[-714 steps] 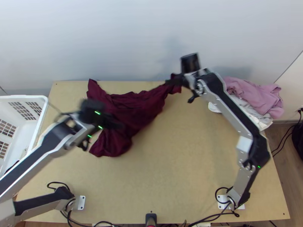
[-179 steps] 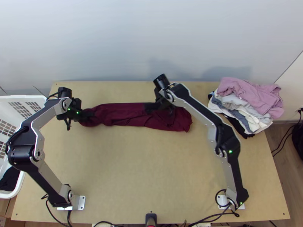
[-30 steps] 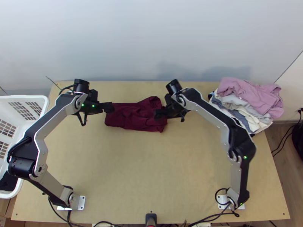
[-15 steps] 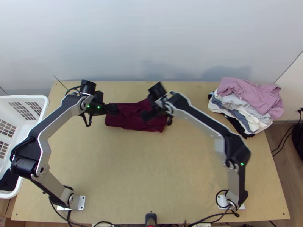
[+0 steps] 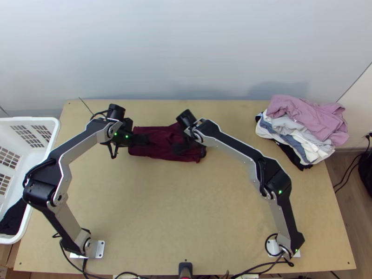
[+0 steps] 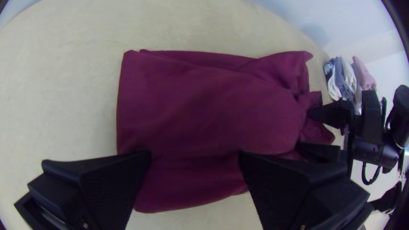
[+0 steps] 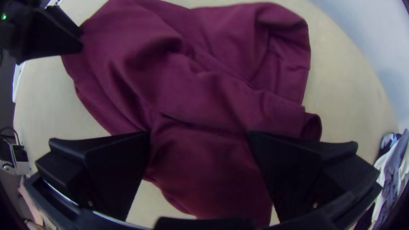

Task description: Fold the t-shirt

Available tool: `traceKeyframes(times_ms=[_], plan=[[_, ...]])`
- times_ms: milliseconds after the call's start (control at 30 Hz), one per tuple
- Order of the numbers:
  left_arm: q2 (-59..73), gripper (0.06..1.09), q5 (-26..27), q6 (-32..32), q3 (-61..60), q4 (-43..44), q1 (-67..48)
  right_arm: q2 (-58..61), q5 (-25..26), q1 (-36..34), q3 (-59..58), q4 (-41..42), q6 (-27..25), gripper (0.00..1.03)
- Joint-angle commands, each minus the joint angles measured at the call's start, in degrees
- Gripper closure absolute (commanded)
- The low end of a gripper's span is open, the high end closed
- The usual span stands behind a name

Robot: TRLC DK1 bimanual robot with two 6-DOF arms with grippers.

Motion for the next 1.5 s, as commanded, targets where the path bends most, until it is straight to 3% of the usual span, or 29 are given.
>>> traceKeyframes(times_ms=[0, 300, 533, 667, 833, 1067, 1467], plan=[[2.3, 0.10, -0.2, 2.4, -0.2, 0.2, 2.7, -2.2, 0.1, -3.7, -6.8, -0.4, -0.3, 0.04], [-1.4, 0.10, -0.2, 2.1, 2.3, -0.9, 3.0, -10.5, 0.1, -3.9, -8.0, -0.4, -0.8, 0.04], [-6.3, 0.10, -0.2, 0.2, 6.2, -3.9, 2.5, -13.4, 0.3, 3.2, -4.5, -0.4, -6.4, 0.04], [-10.0, 0.10, -0.2, -0.2, 6.5, -5.4, 2.9, -13.3, 2.9, 7.5, -6.3, 0.2, -10.3, 0.04], [-14.7, 0.10, -0.2, -0.5, 5.4, -6.7, 5.5, -12.7, 7.8, 12.9, -11.7, 6.4, -19.8, 0.04], [-19.7, 0.10, -0.1, -0.4, 1.0, -7.0, 9.1, -11.4, 16.0, 16.3, -21.4, 23.5, -35.5, 0.04], [-22.9, 0.10, 0.7, -0.5, -3.8, -6.7, 10.9, -6.0, 22.6, 13.2, -22.8, 39.1, -49.9, 0.04]])
